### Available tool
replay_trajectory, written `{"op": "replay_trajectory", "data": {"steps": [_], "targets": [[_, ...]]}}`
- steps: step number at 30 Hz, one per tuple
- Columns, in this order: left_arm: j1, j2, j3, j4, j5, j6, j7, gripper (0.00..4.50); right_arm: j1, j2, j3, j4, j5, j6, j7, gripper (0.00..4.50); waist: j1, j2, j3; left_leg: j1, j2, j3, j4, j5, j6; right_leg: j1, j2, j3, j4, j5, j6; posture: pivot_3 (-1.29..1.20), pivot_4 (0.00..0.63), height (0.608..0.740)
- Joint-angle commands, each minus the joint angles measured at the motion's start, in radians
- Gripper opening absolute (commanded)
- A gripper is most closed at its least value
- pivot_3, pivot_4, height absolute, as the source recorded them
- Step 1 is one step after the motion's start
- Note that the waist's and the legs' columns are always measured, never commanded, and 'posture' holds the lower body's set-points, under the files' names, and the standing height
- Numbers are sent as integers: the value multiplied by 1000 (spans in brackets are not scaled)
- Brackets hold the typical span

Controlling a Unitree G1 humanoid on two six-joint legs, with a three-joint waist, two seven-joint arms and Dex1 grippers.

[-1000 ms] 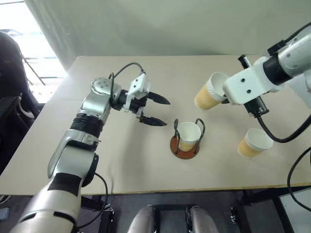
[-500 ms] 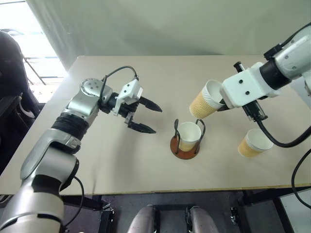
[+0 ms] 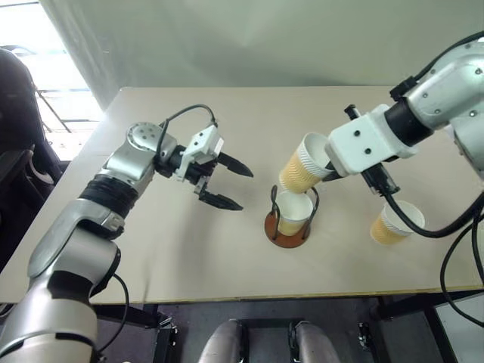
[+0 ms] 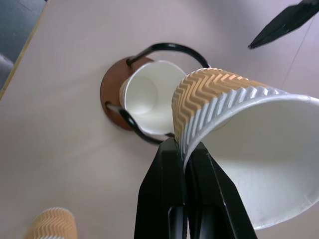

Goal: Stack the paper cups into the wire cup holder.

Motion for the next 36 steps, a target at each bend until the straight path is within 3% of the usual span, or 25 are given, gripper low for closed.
{"op": "replay_trajectory", "data": {"steps": [1,18,36], "targets": [[-35,17,5,-28,-28,-16,-33,4500,-8,-6,-7,-17,-11,0,4,11,1,0,0,0,0,0,0,0,0,0,0,0,0,0,0,0,150,740],[-54,28,48,-24,-51,-16,-33,4500,102,-23,-11,-91,-20,3,4,11,0,0,0,0,0,0,0,1,0,0,0,0,1,0,0,0,150,740],[-36,39,52,-18,-55,-25,-33,4500,139,16,-8,-37,-125,-128,4,11,0,0,0,0,0,0,0,1,1,0,0,0,1,0,0,0,150,740]]}}
